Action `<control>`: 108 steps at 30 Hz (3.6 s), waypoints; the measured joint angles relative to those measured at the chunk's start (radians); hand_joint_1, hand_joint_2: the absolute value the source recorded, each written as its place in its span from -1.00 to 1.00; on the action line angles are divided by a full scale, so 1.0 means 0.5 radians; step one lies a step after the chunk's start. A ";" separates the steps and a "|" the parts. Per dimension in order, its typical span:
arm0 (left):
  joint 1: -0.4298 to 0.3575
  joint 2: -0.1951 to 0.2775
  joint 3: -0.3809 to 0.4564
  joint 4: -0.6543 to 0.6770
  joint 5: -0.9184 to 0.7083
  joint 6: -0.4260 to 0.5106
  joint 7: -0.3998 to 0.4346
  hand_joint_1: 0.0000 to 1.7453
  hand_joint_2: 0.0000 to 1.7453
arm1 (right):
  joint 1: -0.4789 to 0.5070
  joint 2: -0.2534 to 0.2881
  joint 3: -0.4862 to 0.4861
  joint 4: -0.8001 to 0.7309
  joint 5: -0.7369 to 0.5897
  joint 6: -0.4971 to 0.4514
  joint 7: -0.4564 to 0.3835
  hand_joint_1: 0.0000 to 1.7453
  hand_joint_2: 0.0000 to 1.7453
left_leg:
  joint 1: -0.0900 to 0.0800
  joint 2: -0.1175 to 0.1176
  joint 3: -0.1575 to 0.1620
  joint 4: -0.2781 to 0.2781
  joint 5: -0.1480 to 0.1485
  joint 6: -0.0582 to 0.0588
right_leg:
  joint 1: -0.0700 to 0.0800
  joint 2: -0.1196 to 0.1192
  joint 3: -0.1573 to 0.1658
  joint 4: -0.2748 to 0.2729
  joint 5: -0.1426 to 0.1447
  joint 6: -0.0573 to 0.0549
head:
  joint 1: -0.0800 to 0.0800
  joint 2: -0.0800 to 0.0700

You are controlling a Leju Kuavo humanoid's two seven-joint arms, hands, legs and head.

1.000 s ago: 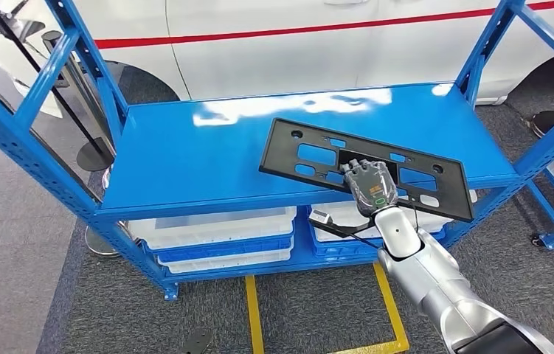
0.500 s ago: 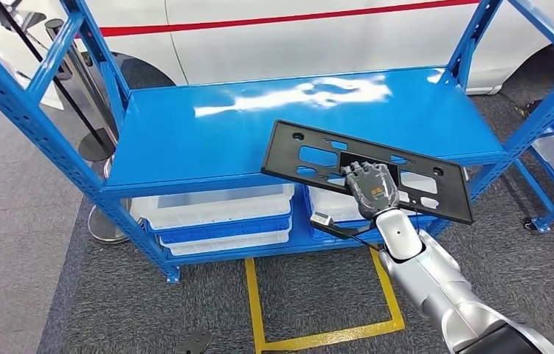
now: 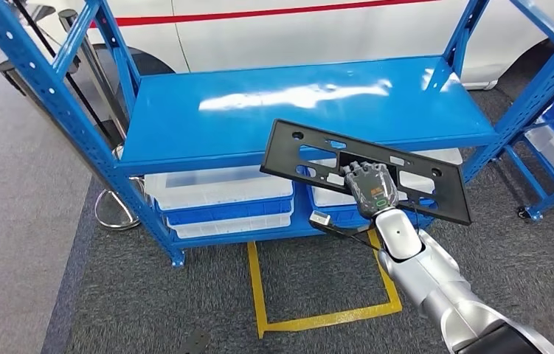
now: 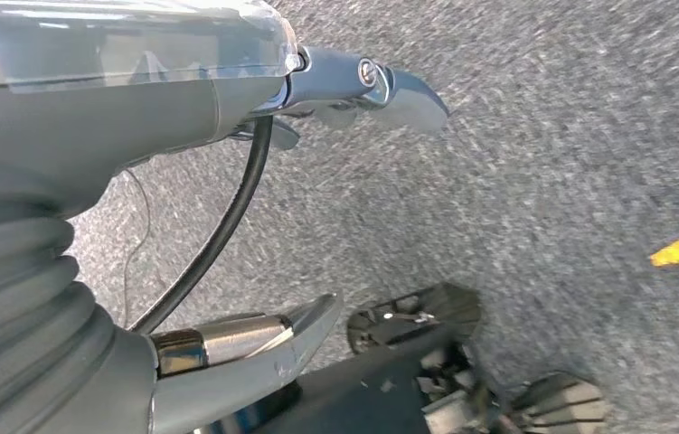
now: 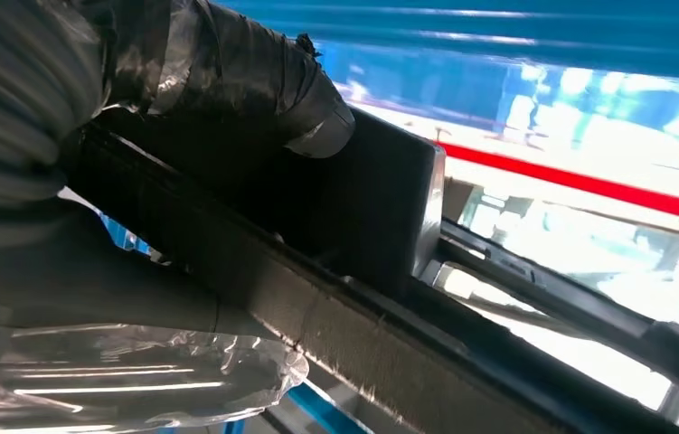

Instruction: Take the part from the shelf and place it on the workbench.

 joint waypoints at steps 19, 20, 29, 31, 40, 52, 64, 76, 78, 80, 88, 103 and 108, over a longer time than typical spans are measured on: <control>0.017 0.000 0.000 0.001 -0.026 0.001 0.004 -1.00 1.00 | -0.005 -0.010 -0.013 0.021 0.019 -0.004 0.015 1.00 1.00 | 0.014 0.001 -0.425 0.299 0.015 -0.059 | -0.003 -0.010 0.210 0.005 -0.211 -0.081 | 0.001 0.000; 0.016 0.000 0.000 0.000 -0.027 0.001 0.004 -1.00 1.00 | -0.005 -0.010 -0.014 0.021 0.016 -0.004 0.014 1.00 1.00 | 0.018 0.001 -0.453 0.427 -0.075 -0.067 | -0.003 -0.010 0.179 0.006 -0.187 -0.084 | -0.001 0.000; 0.004 0.001 0.000 0.000 -0.028 0.000 -0.003 -1.00 1.00 | 0.010 -0.011 -0.044 0.018 -0.044 -0.005 -0.006 1.00 1.00 | 0.011 -0.006 0.029 0.019 -0.055 -0.037 | -0.006 -0.017 -0.025 0.016 0.007 -0.003 | 0.000 0.000; 0.009 0.001 0.000 0.000 -0.026 0.000 -0.010 -1.00 1.00 | 0.015 -0.013 -0.053 0.016 -0.063 -0.005 -0.017 1.00 1.00 | 0.011 0.000 0.008 0.007 -0.021 0.003 | -0.011 -0.014 -0.033 0.008 0.027 0.023 | -0.002 0.000; 0.022 -0.001 0.000 0.000 -0.025 -0.001 -0.023 -1.00 1.00 | 0.057 -0.023 -0.072 0.015 -0.079 -0.004 -0.015 1.00 1.00 | 0.003 0.085 -0.136 0.037 0.095 0.056 | -0.002 -0.033 0.004 0.320 -0.258 0.030 | 0.003 0.000; 0.025 0.000 0.000 0.000 -0.028 -0.001 -0.027 -1.00 1.00 | 0.047 -0.017 -0.095 0.010 -0.061 -0.005 -0.008 1.00 1.00 | 0.012 0.018 -0.372 0.594 -0.200 -0.049 | 0.011 0.046 0.126 0.006 -0.148 -0.091 | -0.002 0.000; 0.023 0.001 0.000 0.000 -0.033 0.010 -0.022 -1.00 1.00 | 0.037 -0.033 -0.107 0.011 -0.078 -0.007 -0.015 1.00 1.00 | 0.047 -0.025 -0.102 0.012 0.092 0.029 | 0.002 0.114 -0.010 0.166 -0.201 0.016 | 0.014 0.000; 0.027 0.000 0.000 0.000 -0.054 0.037 0.015 -1.00 1.00 | 0.024 -0.042 -0.119 0.024 -0.077 -0.008 0.001 1.00 1.00 | 0.011 0.211 -0.117 0.050 0.062 -0.025 | 0.027 -0.077 0.108 0.030 -0.163 -0.027 | 0.017 0.000; 0.023 -0.001 0.000 0.000 -0.062 0.038 0.019 -1.00 1.00 | 0.021 -0.051 -0.126 0.026 -0.086 -0.008 0.004 1.00 1.00 | 0.019 0.154 -0.135 0.099 0.013 -0.046 | 0.016 -0.039 0.105 0.019 -0.151 -0.053 | 0.017 0.000; 0.024 -0.001 0.000 0.000 -0.064 0.041 0.024 -1.00 1.00 | 0.017 -0.050 -0.135 0.026 -0.092 -0.009 0.007 1.00 1.00 | 0.026 0.058 -0.219 0.297 -0.109 -0.057 | 0.010 0.002 0.101 0.013 -0.141 -0.075 | 0.016 0.000; 0.028 0.003 -0.001 0.001 -0.080 0.047 0.052 -1.00 1.00 | 0.033 -0.052 -0.154 0.026 -0.095 -0.008 0.018 1.00 1.00 | 0.027 -0.141 -0.158 0.139 0.063 0.003 | 0.012 0.201 0.079 0.030 -0.121 -0.065 | 0.017 0.000; 0.010 -0.006 -0.003 0.000 -0.079 0.055 0.088 -1.00 1.00 | 0.041 -0.096 -0.195 0.026 -0.094 -0.011 0.043 1.00 1.00 | 0.025 0.157 -0.102 0.011 0.082 0.005 | -0.015 -0.088 0.068 0.087 -0.145 0.060 | 0.027 0.000; 0.003 -0.007 -0.003 0.000 -0.078 0.062 0.095 -1.00 1.00 | 0.032 -0.114 -0.214 0.027 -0.094 -0.011 0.045 1.00 1.00 | 0.020 0.176 -0.113 0.054 0.035 -0.049 | 0.001 -0.043 0.087 0.011 -0.135 -0.019 | 0.020 0.000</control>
